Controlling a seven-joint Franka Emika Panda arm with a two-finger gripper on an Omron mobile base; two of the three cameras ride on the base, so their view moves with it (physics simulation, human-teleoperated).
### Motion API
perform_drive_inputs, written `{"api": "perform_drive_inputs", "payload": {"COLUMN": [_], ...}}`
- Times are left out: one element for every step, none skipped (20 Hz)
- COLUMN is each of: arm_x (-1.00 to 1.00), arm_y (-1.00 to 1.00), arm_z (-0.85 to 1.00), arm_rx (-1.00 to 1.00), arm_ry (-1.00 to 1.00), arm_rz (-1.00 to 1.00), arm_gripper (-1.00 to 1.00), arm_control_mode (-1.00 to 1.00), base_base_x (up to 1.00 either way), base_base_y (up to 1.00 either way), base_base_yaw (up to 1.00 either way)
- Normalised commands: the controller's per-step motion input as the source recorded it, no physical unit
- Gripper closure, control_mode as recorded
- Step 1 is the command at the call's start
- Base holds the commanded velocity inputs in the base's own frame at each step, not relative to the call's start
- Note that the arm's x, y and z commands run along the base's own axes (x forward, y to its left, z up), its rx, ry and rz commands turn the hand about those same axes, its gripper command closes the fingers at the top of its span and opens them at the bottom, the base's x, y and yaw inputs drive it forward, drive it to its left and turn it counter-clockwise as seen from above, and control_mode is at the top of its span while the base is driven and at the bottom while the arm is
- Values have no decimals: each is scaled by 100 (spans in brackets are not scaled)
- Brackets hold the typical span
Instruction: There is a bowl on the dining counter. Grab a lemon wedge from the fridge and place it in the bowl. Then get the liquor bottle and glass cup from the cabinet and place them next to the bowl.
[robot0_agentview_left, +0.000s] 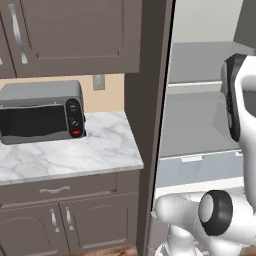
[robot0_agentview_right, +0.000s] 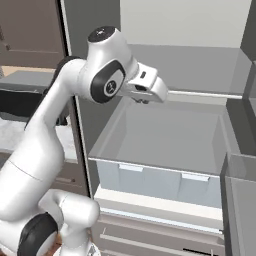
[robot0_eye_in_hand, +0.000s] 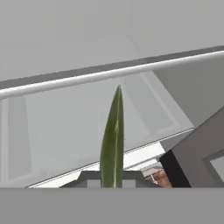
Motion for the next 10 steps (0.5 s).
{"api": "perform_drive_inputs", "payload": {"arm_x": [-100, -100, -96, -95, -94, -95, -95, -96, -95, -95], "arm_y": [27, 24, 22, 27, 31, 26, 26, 24, 21, 26], "arm_z": [-20, -23, -25, -24, -23, -20, -17, -16, -16, -22], "arm_rx": [0, 0, 0, 0, 0, 0, 0, 0, 0, 0], "arm_ry": [13, 12, 12, 11, 8, 5, 1, 0, 0, 0], "arm_rz": [3, 3, 3, 3, 3, 4, 4, 5, 5, 5], "arm_gripper": [100, 100, 100, 100, 100, 100, 100, 100, 100, 100], "arm_control_mode": [-100, -100, -100, -100, -100, -100, -100, -100, -100, -100], "base_base_x": [0, 0, 0, 0, 0, 0, 0, 0, 0, 0], "base_base_y": [0, 0, 0, 0, 0, 0, 0, 0, 0, 0], "base_base_yaw": [0, 0, 0, 0, 0, 0, 0, 0, 0, 0]}}
